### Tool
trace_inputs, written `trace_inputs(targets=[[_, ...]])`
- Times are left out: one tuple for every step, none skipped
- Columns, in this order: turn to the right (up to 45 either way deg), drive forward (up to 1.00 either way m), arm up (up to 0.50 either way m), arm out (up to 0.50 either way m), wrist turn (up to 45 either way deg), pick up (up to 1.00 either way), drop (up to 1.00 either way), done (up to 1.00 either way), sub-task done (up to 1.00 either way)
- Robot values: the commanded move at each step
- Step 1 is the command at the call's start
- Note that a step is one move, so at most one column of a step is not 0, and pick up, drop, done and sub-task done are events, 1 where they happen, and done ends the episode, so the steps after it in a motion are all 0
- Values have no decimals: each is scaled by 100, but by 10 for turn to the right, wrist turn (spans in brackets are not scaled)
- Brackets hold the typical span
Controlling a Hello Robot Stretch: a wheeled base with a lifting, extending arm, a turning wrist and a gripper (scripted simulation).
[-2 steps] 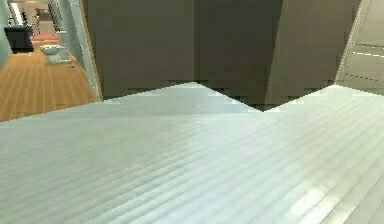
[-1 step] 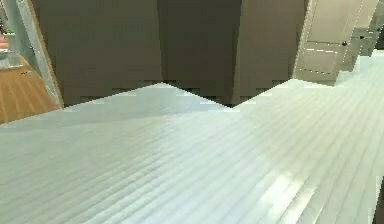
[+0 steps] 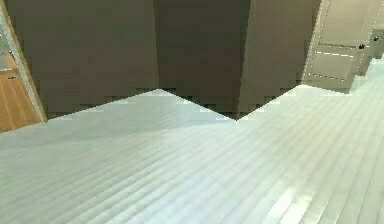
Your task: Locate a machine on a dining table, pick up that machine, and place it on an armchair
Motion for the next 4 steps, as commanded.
trace_inputs(targets=[[330, 0, 0, 0, 0, 0, 0, 0, 0], [0, 15, 0, 0, 0, 0, 0, 0, 0], [90, 0, 0, 0, 0, 0, 0, 0, 0], [0, 100, 0, 0, 0, 0, 0, 0, 0]])
